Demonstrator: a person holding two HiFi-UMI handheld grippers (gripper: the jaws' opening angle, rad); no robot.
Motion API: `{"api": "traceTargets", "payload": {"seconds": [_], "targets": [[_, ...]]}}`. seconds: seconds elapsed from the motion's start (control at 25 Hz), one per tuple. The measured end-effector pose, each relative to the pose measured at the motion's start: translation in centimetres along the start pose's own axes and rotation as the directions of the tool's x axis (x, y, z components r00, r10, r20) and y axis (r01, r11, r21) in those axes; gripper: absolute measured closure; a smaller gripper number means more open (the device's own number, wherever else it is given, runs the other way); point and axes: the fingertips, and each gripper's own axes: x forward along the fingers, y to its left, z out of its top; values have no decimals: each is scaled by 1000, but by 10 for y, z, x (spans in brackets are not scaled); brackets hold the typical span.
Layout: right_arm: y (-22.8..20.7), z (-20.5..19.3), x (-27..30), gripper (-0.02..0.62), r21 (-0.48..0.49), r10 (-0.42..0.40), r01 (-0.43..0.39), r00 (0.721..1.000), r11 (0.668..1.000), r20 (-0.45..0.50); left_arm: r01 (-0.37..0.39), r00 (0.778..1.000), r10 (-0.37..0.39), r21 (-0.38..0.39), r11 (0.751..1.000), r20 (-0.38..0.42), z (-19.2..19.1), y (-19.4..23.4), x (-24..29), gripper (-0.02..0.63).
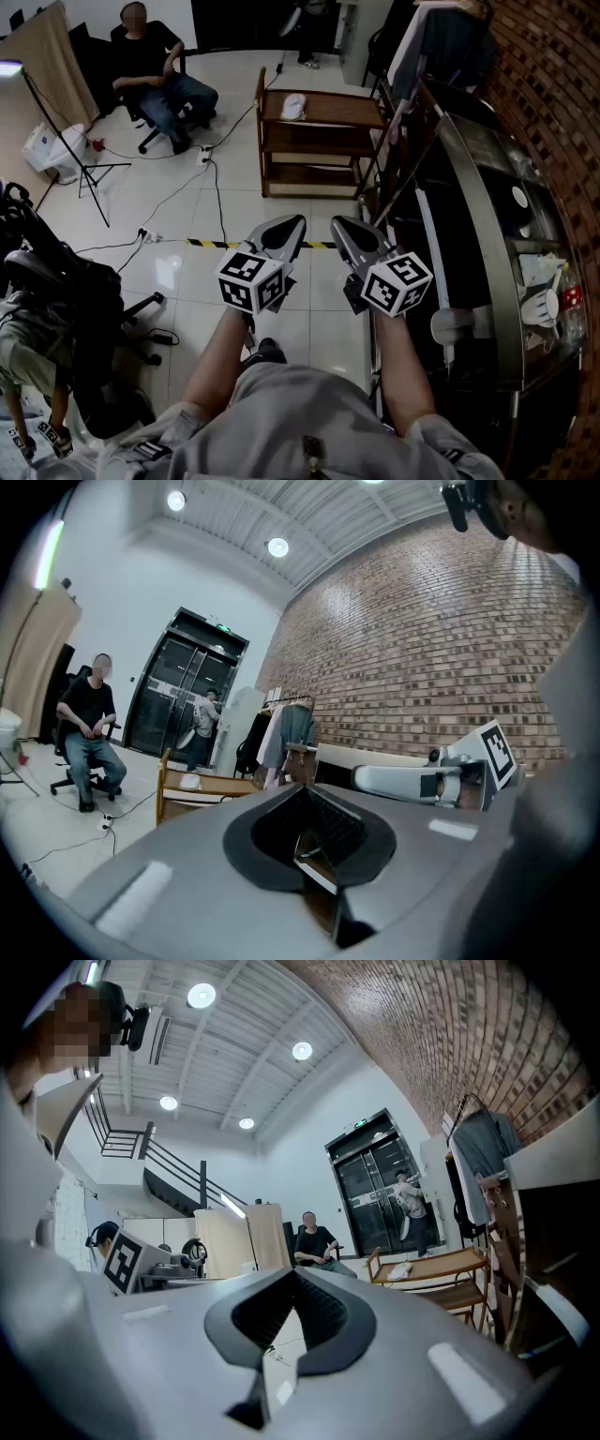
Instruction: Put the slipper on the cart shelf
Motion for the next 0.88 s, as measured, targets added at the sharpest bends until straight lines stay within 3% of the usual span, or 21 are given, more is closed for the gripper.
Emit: {"api": "traceTargets", "payload": {"seconds": [0.52, 0.88], "targets": [[-26, 7, 126, 597, 12, -55, 56, 998, 998, -13, 26, 999, -27, -24, 999, -31, 28, 127, 32, 598], [-99, 15, 187, 597, 14, -72, 73, 997, 997, -17, 16, 999, -17, -21, 1000, -50, 34, 185, 103, 598]]}}
